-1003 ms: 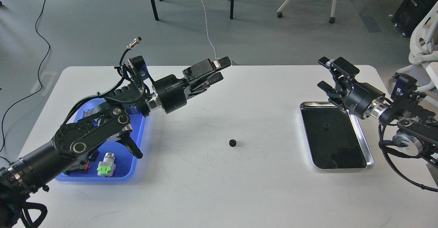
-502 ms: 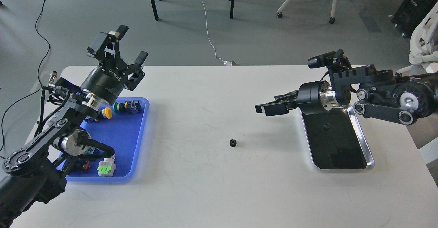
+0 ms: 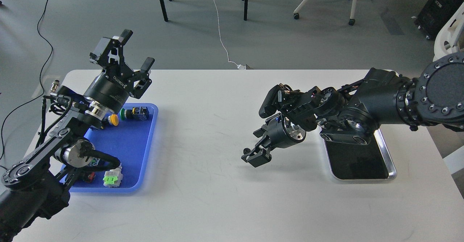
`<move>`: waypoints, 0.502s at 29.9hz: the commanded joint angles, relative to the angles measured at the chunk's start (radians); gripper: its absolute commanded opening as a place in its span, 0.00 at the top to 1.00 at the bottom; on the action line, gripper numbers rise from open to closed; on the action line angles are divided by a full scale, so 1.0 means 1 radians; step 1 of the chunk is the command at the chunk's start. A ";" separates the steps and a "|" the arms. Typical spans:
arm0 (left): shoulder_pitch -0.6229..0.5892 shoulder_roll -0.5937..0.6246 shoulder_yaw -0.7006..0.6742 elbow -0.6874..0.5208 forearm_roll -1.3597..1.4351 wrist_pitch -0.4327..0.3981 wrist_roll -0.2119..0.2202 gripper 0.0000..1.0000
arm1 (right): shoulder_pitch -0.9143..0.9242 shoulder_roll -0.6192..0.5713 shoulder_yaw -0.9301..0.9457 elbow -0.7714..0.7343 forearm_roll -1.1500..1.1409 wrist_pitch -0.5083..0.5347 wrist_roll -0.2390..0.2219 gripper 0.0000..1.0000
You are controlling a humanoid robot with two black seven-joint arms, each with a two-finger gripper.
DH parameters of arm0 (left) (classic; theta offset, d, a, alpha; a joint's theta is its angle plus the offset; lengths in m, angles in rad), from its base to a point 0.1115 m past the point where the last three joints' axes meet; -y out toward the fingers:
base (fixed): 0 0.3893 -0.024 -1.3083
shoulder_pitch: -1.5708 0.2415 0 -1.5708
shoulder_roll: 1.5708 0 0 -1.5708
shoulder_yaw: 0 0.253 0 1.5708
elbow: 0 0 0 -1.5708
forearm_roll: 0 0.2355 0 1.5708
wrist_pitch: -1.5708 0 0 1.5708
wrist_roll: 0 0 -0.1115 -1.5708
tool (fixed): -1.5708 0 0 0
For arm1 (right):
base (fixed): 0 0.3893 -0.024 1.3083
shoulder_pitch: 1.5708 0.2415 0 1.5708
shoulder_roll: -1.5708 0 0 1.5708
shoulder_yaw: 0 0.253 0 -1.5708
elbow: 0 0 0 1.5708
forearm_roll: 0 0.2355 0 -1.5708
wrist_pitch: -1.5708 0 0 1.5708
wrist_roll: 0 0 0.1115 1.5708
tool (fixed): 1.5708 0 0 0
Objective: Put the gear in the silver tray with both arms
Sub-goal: 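Lower the right gripper onto the black gear and close it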
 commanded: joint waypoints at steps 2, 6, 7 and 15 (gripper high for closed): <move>0.006 -0.006 0.000 -0.002 0.000 0.000 0.000 0.02 | -0.023 0.003 -0.011 -0.037 0.000 -0.022 0.000 0.09; 0.014 -0.007 0.000 -0.002 0.002 0.000 0.000 0.02 | -0.061 0.003 -0.011 -0.066 0.003 -0.054 0.000 0.10; 0.014 -0.007 0.000 -0.002 0.002 0.000 0.000 0.02 | -0.070 0.003 -0.011 -0.070 0.005 -0.059 0.000 0.10; 0.016 -0.009 0.000 -0.003 0.002 -0.001 0.000 0.02 | -0.129 0.003 -0.010 -0.090 0.017 -0.137 0.000 0.10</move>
